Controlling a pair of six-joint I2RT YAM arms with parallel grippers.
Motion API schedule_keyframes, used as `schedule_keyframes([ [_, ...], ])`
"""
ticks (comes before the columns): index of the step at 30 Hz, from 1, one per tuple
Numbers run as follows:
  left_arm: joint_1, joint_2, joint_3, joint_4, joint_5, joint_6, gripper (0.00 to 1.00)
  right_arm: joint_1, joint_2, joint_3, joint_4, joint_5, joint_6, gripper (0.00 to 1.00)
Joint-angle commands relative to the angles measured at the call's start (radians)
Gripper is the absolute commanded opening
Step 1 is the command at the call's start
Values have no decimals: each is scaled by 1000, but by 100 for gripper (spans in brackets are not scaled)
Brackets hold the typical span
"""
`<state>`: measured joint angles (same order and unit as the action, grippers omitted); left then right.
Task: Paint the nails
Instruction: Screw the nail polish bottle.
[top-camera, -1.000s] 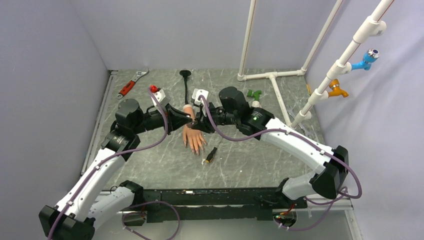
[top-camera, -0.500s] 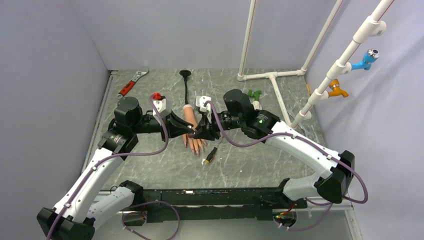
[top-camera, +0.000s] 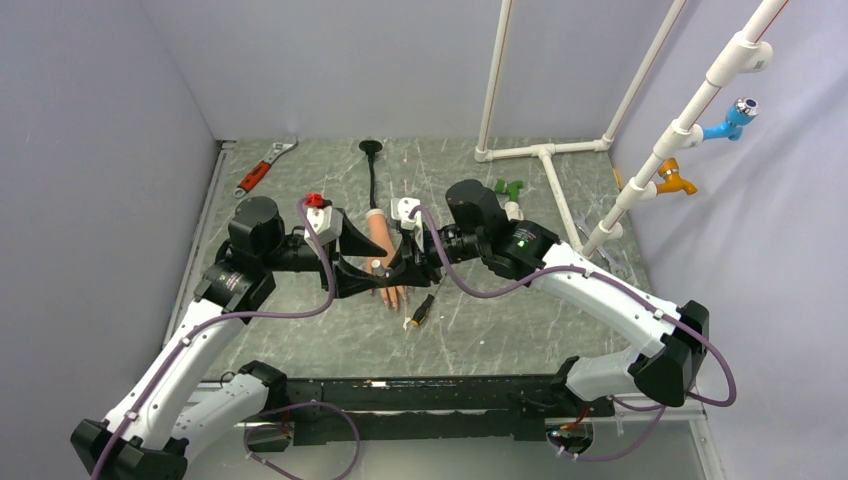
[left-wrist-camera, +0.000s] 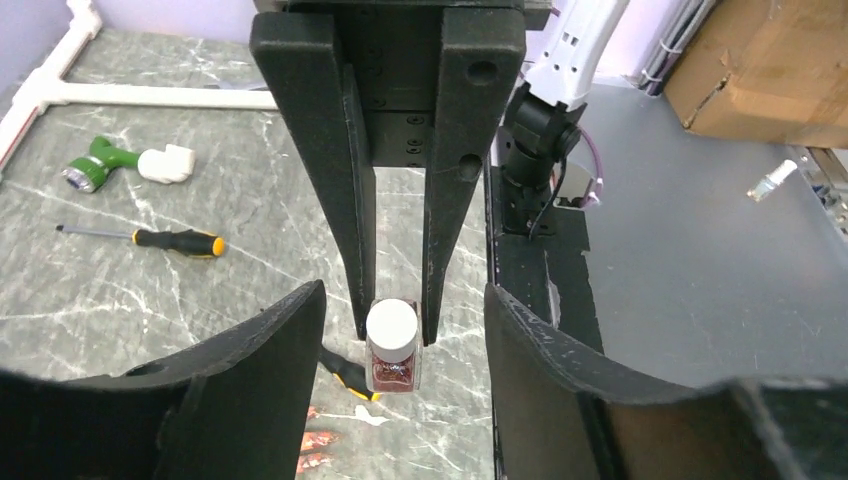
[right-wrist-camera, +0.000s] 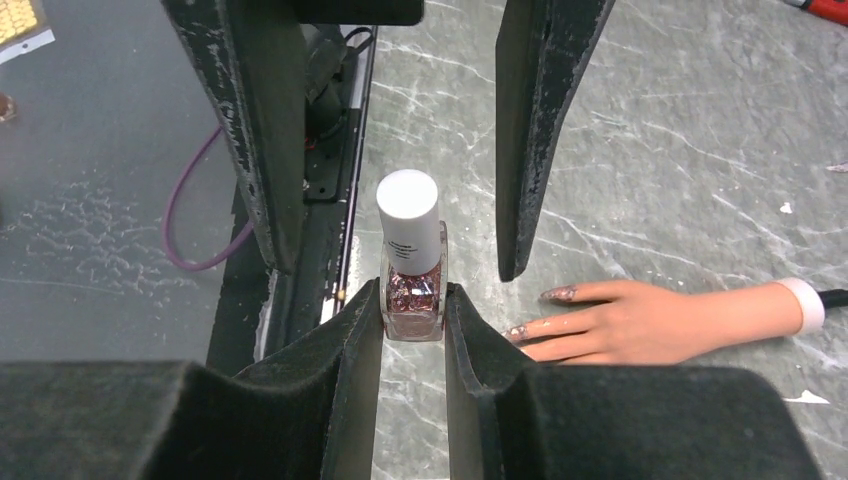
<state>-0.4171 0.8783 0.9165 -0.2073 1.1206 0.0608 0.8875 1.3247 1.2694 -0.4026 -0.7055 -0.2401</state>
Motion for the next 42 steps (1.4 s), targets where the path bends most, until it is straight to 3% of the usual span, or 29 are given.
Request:
schedule_keyframes([
  [1, -1, -45, 19, 24, -132, -42, 65, 4, -27, 25, 64, 13, -12, 0],
  [7, 42, -65, 14, 55, -211, -104, 70, 4, -16, 28, 86, 125, 16, 0],
  [13, 45, -73, 4, 56, -310, -112, 58, 4, 8, 39, 115, 212, 65, 0],
  [25, 44, -36, 3, 69, -271, -125, 52, 4, 43, 71, 123, 213, 81, 0],
  [30, 44, -21, 12, 53, -272, -127, 40, 5, 43, 74, 127, 210, 80, 0],
  [36, 43, -8, 16, 49, -248, -127, 35, 6, 42, 80, 132, 211, 81, 0],
  [42, 43, 8, 23, 49, -198, -127, 15, 8, 36, 73, 137, 205, 78, 0],
])
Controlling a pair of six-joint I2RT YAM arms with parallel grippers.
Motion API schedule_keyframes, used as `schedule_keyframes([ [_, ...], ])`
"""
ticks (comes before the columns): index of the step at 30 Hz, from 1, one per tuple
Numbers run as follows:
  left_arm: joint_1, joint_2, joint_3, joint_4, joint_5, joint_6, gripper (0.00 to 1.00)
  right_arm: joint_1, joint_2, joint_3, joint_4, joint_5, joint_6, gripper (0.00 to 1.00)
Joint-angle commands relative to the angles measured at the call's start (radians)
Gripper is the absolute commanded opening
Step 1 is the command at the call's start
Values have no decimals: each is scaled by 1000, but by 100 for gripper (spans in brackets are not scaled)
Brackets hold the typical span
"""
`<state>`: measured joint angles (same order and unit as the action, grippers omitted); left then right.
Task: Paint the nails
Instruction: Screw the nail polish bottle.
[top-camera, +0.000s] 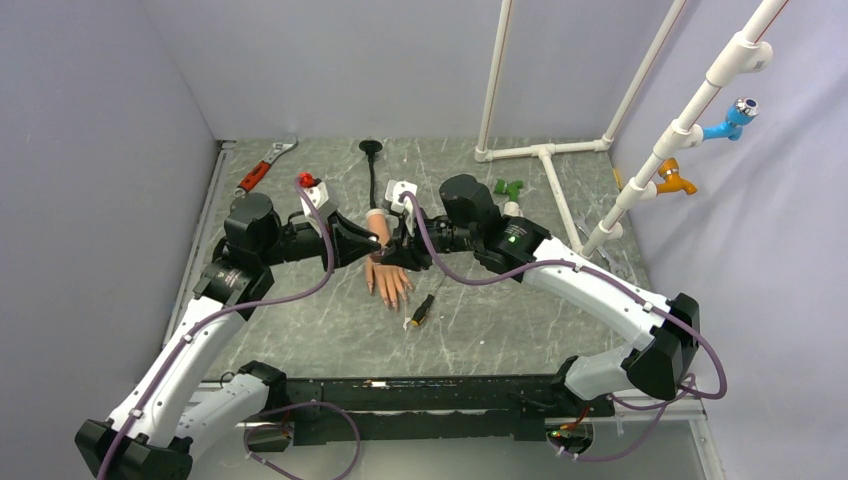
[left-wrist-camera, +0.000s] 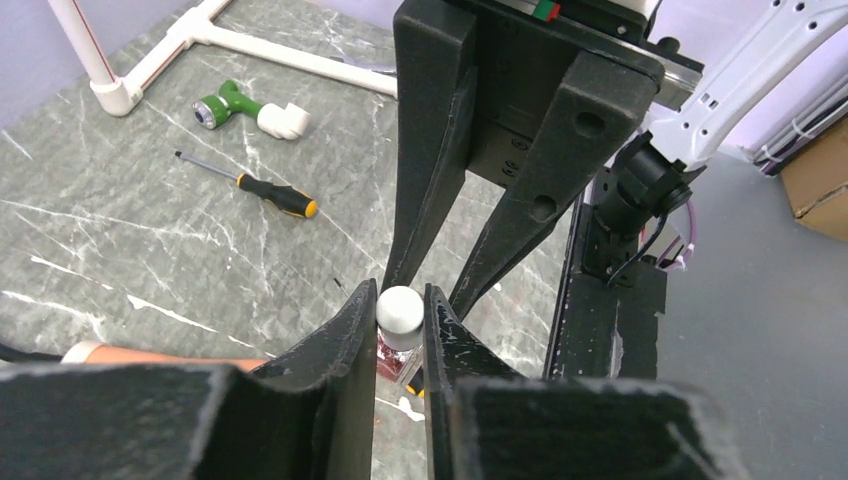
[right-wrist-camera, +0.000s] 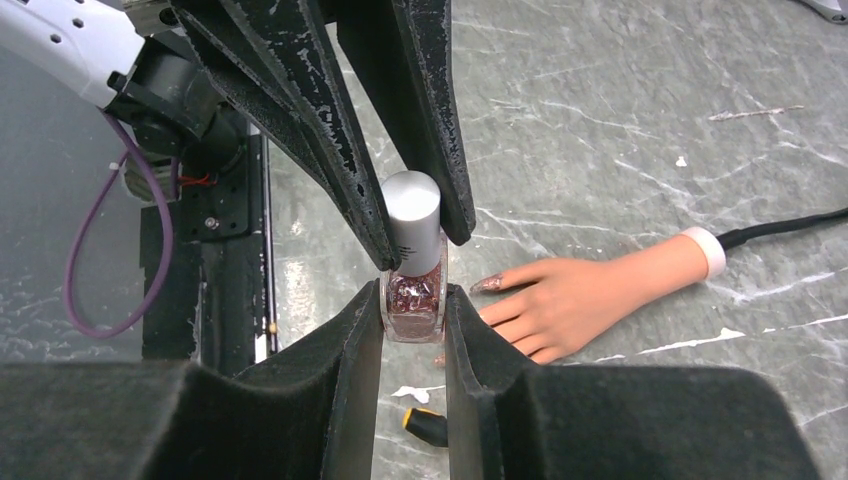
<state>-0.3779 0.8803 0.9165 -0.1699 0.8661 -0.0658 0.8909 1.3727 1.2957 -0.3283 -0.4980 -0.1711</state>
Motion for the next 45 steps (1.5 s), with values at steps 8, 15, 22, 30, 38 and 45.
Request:
schedule_keyframes([
  [8, 4, 7, 22, 26, 152, 11, 0, 4, -63, -7, 87, -100, -29, 0],
  [15, 2, 19, 23, 55, 335, 5, 0, 2, -88, -10, 28, -252, -85, 0],
  [22, -18, 18, 21, 50, 411, 28, 0, 3, -70, 14, -38, -297, -116, 0],
  [30, -54, 26, 42, -40, 417, 122, 6, 2, -50, 30, -73, -311, -132, 0],
  [38, -48, -38, 27, -4, 361, 102, 85, 0, -67, 5, -41, -255, -123, 0],
  [45, -32, -70, 4, 55, 209, 9, 88, -8, -89, -33, 38, -166, -84, 0],
])
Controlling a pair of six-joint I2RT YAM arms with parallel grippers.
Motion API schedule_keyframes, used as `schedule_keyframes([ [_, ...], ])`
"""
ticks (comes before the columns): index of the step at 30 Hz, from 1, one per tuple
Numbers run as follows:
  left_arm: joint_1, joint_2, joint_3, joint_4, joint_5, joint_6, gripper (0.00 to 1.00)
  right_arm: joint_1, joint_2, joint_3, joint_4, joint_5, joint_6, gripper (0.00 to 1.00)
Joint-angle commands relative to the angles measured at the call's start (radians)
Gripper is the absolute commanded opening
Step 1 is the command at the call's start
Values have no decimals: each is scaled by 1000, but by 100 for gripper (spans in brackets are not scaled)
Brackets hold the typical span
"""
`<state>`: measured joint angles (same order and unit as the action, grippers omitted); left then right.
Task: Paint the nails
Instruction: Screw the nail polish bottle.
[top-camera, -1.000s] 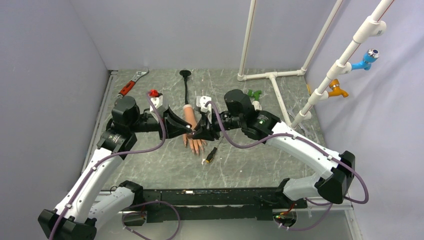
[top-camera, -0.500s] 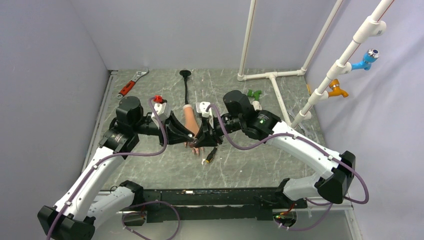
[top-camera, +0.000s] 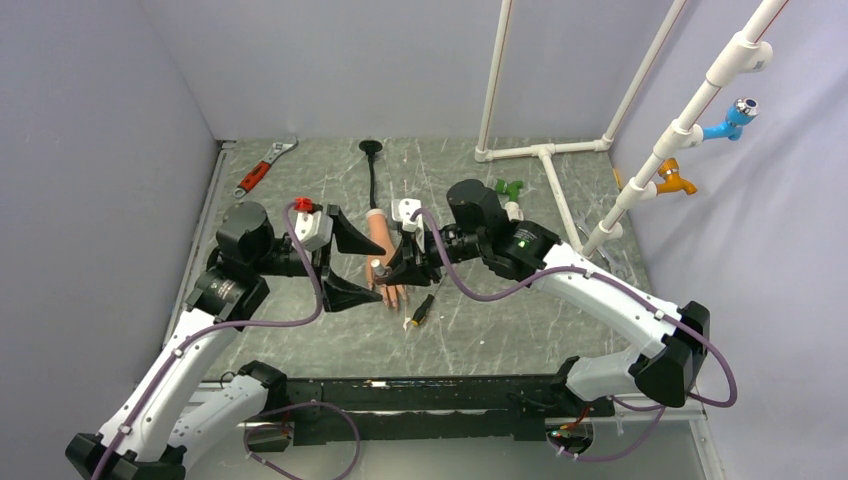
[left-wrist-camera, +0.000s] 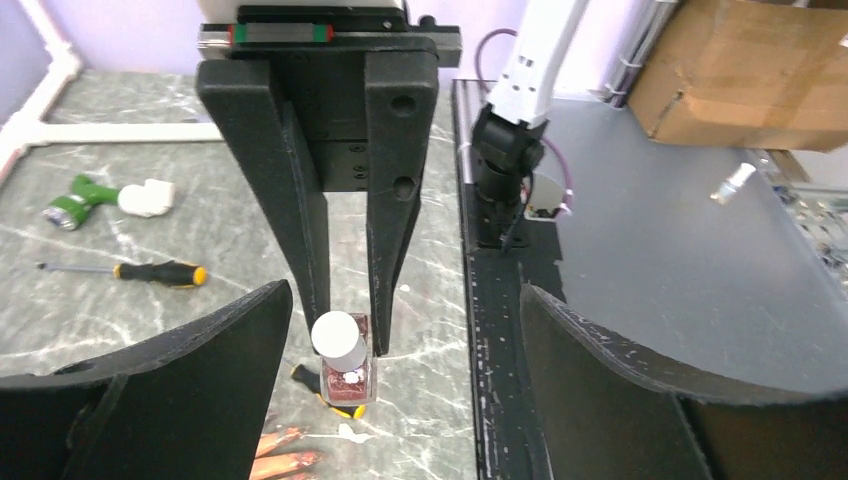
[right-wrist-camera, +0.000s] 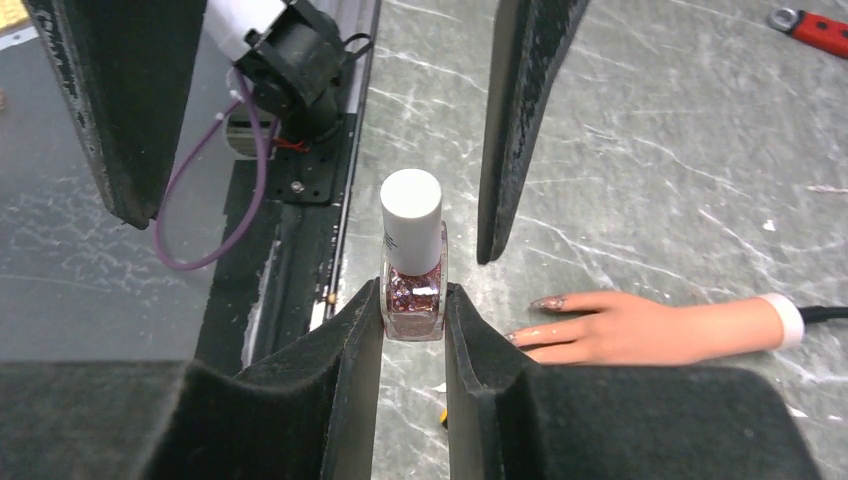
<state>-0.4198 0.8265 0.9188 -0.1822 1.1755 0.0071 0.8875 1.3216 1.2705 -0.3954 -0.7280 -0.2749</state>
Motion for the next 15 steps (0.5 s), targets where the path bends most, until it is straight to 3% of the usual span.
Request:
schedule_keyframes([
  [1, 12, -18, -2, 72, -133, -74, 85, -5, -42, -12, 120, 90, 37, 0],
  [7, 24, -32, -8, 66, -403, -124, 66, -8, -32, -4, 149, 258, 89, 0],
  [15, 30, -15, -34, 127, -408, -164, 64, -8, -16, 5, 161, 238, 94, 0],
])
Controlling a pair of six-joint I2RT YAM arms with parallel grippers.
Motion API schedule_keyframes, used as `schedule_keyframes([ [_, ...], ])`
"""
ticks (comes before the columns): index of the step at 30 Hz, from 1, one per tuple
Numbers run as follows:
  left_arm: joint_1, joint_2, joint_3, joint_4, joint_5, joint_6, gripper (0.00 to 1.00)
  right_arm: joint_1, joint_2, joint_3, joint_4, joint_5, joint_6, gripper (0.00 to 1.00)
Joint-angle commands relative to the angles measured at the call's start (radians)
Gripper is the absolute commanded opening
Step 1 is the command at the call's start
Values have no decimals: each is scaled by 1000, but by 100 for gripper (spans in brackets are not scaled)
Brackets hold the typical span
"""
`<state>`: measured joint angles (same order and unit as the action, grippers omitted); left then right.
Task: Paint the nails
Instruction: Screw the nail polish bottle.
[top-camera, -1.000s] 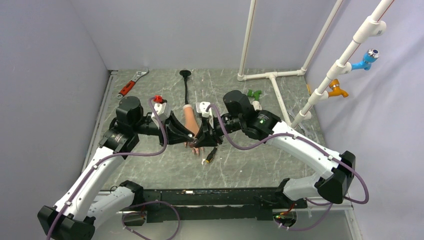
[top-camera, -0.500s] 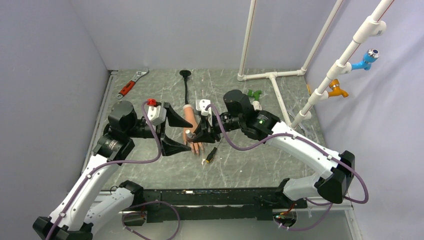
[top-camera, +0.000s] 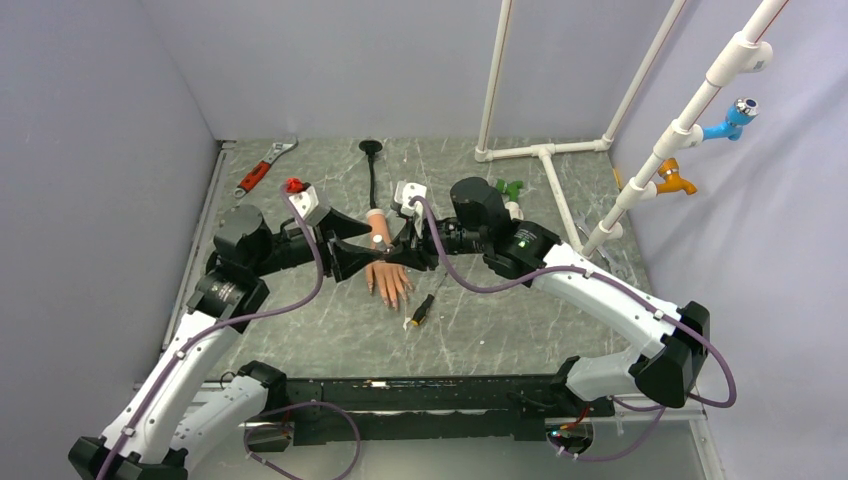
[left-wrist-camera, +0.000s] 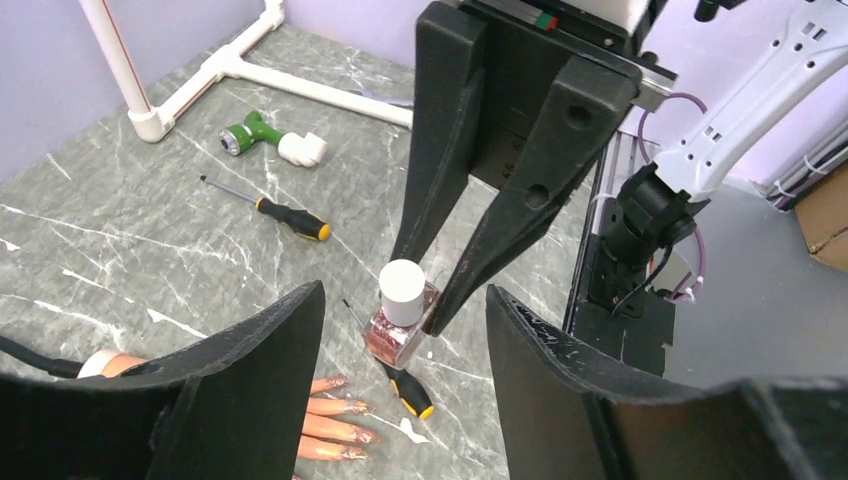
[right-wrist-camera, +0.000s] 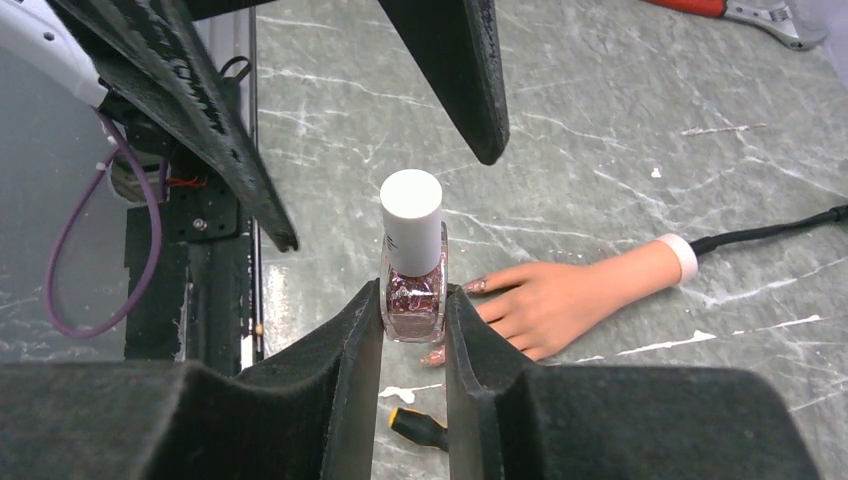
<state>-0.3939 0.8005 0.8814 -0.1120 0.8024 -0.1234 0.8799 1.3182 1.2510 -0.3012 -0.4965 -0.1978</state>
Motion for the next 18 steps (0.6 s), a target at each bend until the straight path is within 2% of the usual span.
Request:
schedule_keyframes([
  [1, 3, 17, 6, 52, -34, -37, 63, 0, -10, 29, 64, 4, 15, 0],
  [5, 4, 26, -17, 103, 14, -70, 60, -1, -2, 38, 63, -16, 13, 0],
  [18, 4, 53, -28, 160, 65, -91, 34, -1, -3, 44, 68, -43, 15, 0],
])
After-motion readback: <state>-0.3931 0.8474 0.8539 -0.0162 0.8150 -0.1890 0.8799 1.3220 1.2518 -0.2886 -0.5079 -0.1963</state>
